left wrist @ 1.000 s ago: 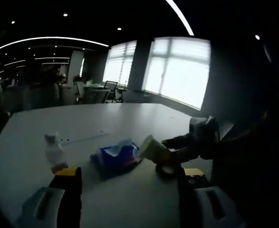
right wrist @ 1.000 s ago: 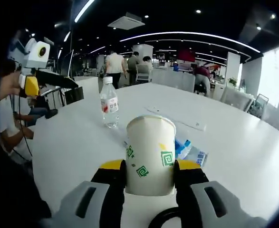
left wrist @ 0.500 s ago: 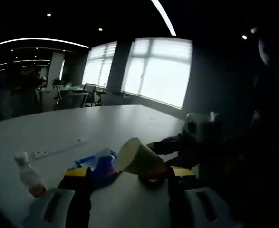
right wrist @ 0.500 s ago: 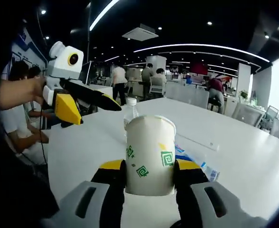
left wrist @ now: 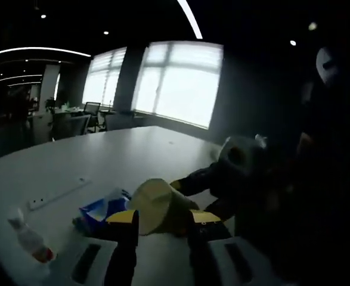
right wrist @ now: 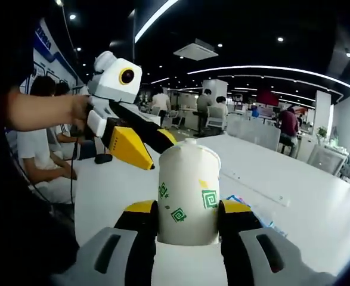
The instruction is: Arrange the tabletop items into an orderly group along one side of the table until the central work area is clear of visible clutter.
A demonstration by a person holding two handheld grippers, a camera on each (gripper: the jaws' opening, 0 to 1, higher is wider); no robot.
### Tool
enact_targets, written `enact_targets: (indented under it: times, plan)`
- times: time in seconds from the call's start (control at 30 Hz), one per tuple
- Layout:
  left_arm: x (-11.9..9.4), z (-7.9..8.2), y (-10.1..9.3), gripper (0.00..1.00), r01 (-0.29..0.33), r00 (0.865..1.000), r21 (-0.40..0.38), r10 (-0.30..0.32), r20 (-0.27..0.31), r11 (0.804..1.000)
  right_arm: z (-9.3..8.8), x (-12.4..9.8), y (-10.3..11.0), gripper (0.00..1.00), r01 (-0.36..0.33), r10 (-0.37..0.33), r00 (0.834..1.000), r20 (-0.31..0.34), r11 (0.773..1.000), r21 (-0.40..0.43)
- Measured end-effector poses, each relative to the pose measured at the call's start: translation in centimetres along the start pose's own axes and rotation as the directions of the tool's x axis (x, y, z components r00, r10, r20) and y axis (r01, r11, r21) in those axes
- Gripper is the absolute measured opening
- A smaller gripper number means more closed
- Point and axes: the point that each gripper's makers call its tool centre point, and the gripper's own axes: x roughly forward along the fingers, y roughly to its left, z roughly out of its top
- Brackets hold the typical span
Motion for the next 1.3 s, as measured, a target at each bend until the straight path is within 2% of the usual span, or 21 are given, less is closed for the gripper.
enact_targets:
  times: [0.1, 0.2, 0.37, 0.67, 0.8, 0.9, 1.0, 1.13, 1.3]
  plan:
    - [0.1, 0.0, -0.5, 0.21, 0.020, 1.000, 0.012, -0.019, -0.022, 1.000, 0.4, 0.1, 0.6, 0.36, -0.023, 0.023, 1.000, 0.008, 1.000, -0.014]
    - [0.1, 0.2, -0.6, 0.12, 0.024, 1.000, 0.016, -0.024, -0.020, 1.000, 0.6, 0.2, 0.9, 0.36, -0.030, 0.031, 0.999, 0.009, 0.999, -0.025]
    - [0.0, 0.3, -0.8, 0.10, 0.030, 0.999, 0.021, -0.030, -0.021, 0.999, 0.7, 0.3, 0.8, 0.36, -0.031, 0.032, 0.999, 0.010, 0.999, -0.038]
    - [0.2, 0.0, -1.6, 0.00, 0.053, 0.997, 0.059, -0.050, -0.064, 0.997, -0.1, 0.6, 0.6, 0.35, -0.031, 0.030, 0.999, -0.016, 0.998, -0.056]
    - [0.2, -0.6, -1.1, 0.00, 0.026, 0.994, 0.073, -0.018, -0.109, 0.997, -0.4, 0.4, 0.1, 0.39, -0.010, 0.009, 1.000, -0.022, 0.999, -0.038]
    - [0.3, -1.0, -0.8, 0.00, 0.010, 0.990, 0.111, 0.006, -0.139, 0.994, -0.7, -0.1, -0.4, 0.40, 0.008, -0.008, 1.000, -0.024, 1.000, -0.022]
    - [0.3, -1.4, -0.5, 0.00, 0.010, 0.987, 0.120, 0.010, -0.162, 0.993, -0.8, -0.6, -1.3, 0.46, 0.056, -0.056, 0.998, -0.025, 0.998, 0.012]
    - [0.3, -1.9, 0.1, 0.00, 0.004, 0.983, 0.121, 0.018, -0.181, 0.993, -1.0, -1.5, -2.7, 0.56, 0.116, -0.115, 0.993, -0.023, 0.990, 0.084]
    - [0.3, -2.0, 0.8, 0.00, -0.016, 0.981, 0.122, 0.039, -0.190, 0.992, -1.3, -2.8, -3.7, 0.62, 0.154, -0.152, 0.988, -0.024, 0.980, 0.125]
